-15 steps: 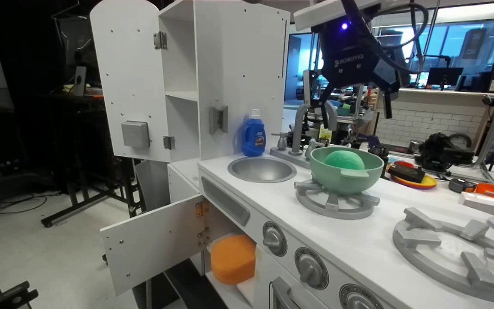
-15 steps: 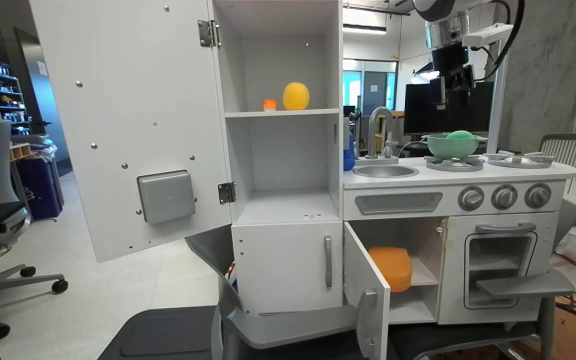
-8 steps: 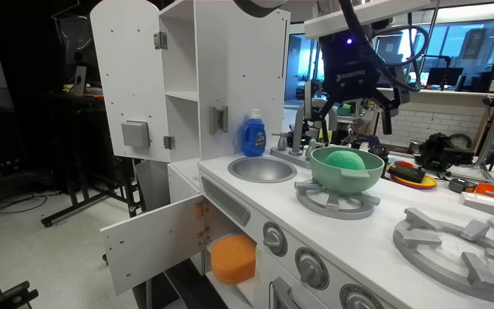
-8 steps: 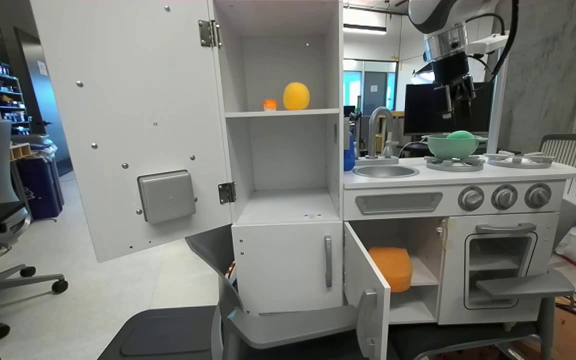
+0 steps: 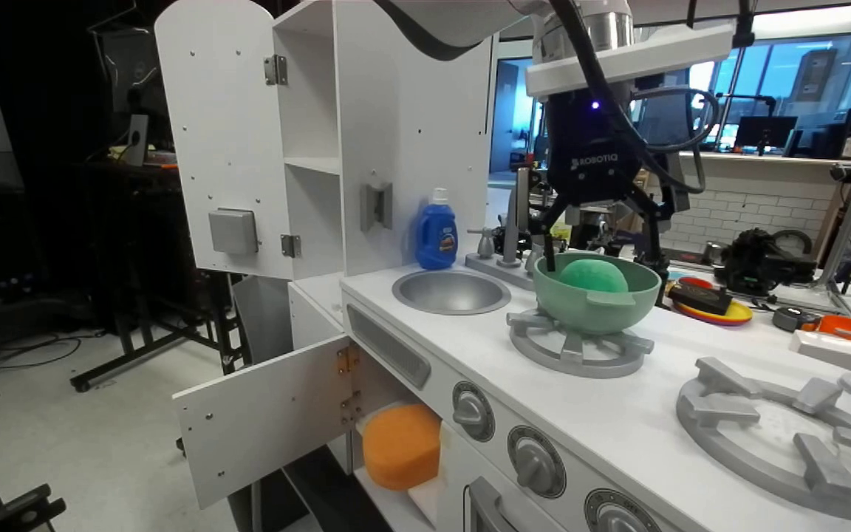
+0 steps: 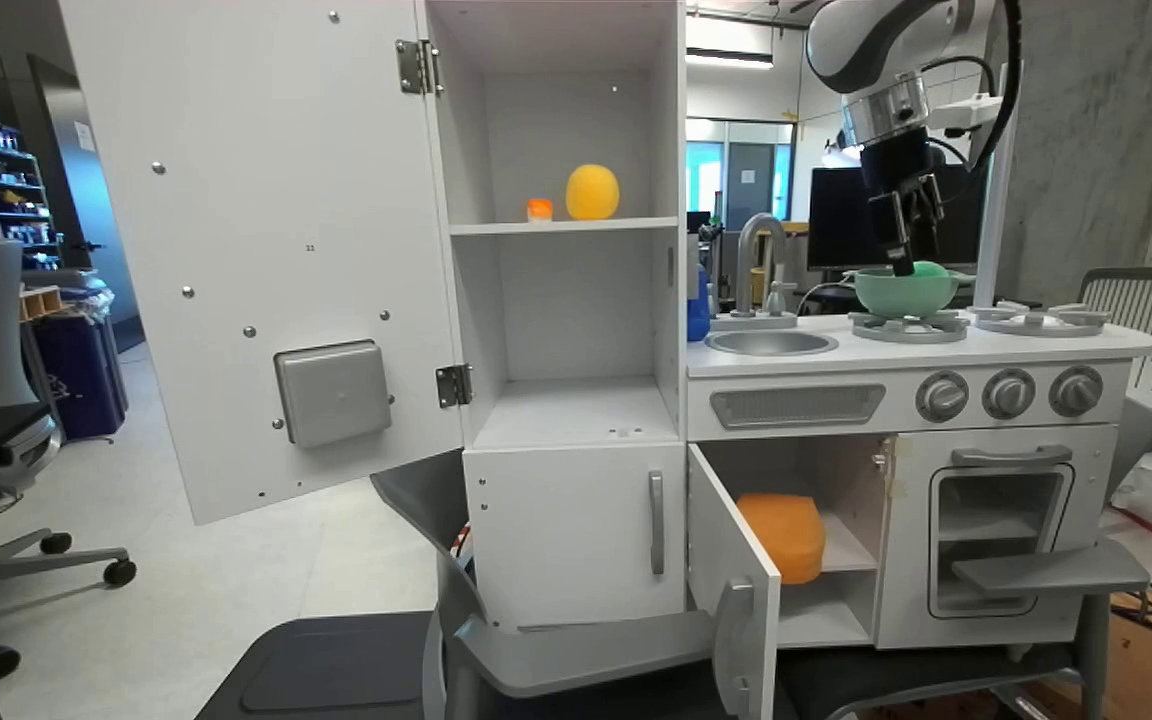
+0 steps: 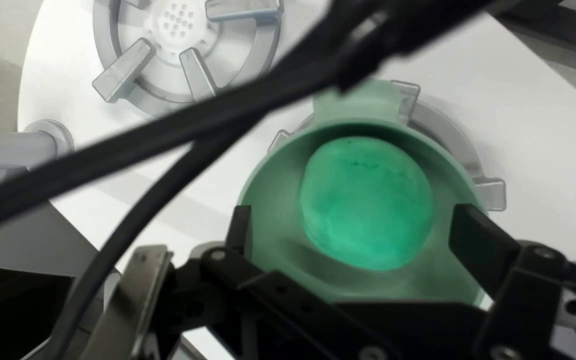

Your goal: Put the orange sponge and green plushie in the top compartment of the cabinet under the sink, then close the cabinet door

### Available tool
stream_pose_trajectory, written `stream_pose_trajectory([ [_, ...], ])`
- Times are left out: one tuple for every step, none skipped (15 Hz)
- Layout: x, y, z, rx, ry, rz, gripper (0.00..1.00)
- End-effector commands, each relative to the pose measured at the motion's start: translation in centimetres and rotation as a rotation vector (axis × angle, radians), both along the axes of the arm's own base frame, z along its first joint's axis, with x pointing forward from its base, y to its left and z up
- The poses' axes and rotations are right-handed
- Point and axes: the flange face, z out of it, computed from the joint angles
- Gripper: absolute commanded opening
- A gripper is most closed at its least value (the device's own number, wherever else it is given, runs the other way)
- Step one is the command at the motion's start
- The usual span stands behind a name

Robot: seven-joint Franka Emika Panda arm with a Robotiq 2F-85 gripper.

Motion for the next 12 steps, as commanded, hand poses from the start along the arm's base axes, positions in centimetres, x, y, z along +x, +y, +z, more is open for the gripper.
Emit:
stream_pose_trajectory([
  [0.2,-0.3,0.2,0.0,0.027,0.016,1.0],
  [0.1,-0.2,0.5,-0.002,0.032,0.016,1.0],
  [0.2,-0.8,-0.3,0.001,0.036,0.019,1.0],
  [0.1,-0.9,-0.3,-0.001,0.04,0.022,1.0],
  [0.1,-0.6,0.3,-0.007,0.045,0.023,1.0],
  [0.1,-1.0,-0.2,-0.005,0.047,0.025,1.0],
  [0.1,-1.0,-0.4,-0.005,0.051,0.026,1.0],
  [0.1,-0.8,-0.2,-0.006,0.058,0.027,1.0],
  [0.1,-1.1,-0.7,-0.003,0.06,0.027,1.0],
  [0.1,-1.2,-0.9,-0.002,0.061,0.028,1.0],
  [0.1,-0.6,-0.1,-0.006,0.059,0.03,1.0],
  [0.2,-0.7,-0.3,-0.005,0.057,0.033,1.0],
])
